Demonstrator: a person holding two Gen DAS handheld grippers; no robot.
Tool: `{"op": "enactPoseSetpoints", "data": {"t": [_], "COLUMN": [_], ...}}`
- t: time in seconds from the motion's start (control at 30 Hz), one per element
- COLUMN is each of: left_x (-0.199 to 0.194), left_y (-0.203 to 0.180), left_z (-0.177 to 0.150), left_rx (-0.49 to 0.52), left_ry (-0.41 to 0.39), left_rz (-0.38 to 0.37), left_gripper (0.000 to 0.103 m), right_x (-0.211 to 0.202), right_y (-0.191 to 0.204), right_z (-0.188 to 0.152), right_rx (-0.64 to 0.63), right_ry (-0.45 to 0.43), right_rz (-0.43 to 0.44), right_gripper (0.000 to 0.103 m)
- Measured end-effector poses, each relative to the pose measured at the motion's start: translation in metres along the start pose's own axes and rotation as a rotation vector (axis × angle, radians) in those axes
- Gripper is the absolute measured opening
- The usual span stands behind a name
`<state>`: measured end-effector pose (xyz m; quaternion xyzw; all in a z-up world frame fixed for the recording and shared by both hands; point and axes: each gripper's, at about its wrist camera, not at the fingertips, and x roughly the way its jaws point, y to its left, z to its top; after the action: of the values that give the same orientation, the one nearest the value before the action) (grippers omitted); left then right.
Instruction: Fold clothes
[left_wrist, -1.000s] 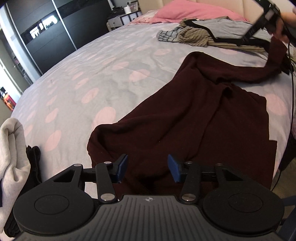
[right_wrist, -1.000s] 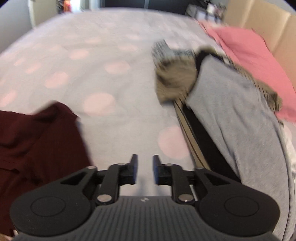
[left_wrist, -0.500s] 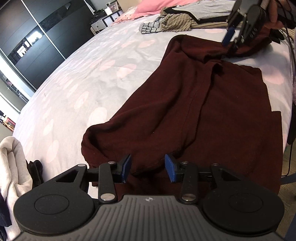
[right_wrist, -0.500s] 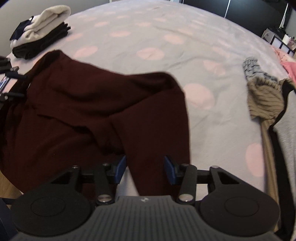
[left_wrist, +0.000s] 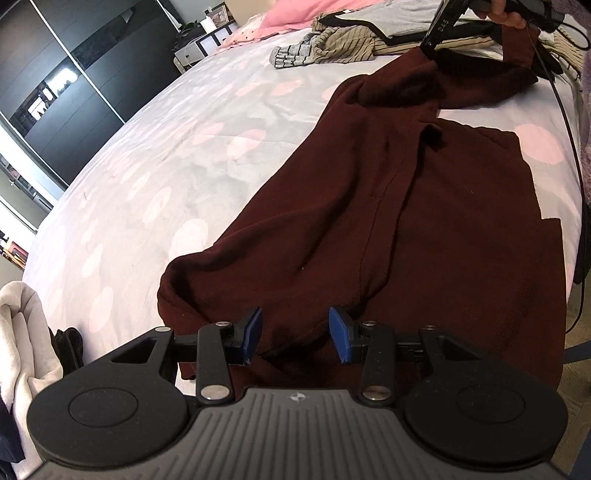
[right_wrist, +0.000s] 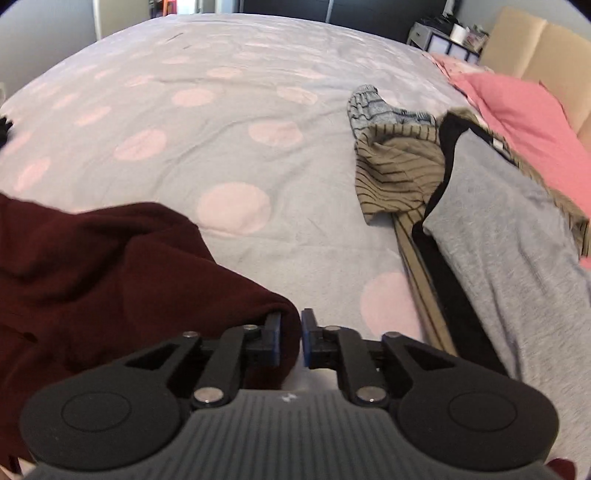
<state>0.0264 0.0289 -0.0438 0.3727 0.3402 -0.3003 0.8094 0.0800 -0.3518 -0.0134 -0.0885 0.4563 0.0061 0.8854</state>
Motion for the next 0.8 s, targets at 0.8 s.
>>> {"op": "enactPoseSetpoints", "data": {"t": [0.8], "left_x": [0.019], "left_y": [-0.043], "left_z": [-0.017], "left_rx": [0.446], "left_ry": [-0.012], "left_rz": [0.124], "left_gripper": [0.03], "right_x": [-0.01], "right_y": [0.132], "right_z": [-0.06], "right_rx": [-0.948], "right_ry": [-0.176], "right_rz": [0.102], "right_gripper": [0.045]}}
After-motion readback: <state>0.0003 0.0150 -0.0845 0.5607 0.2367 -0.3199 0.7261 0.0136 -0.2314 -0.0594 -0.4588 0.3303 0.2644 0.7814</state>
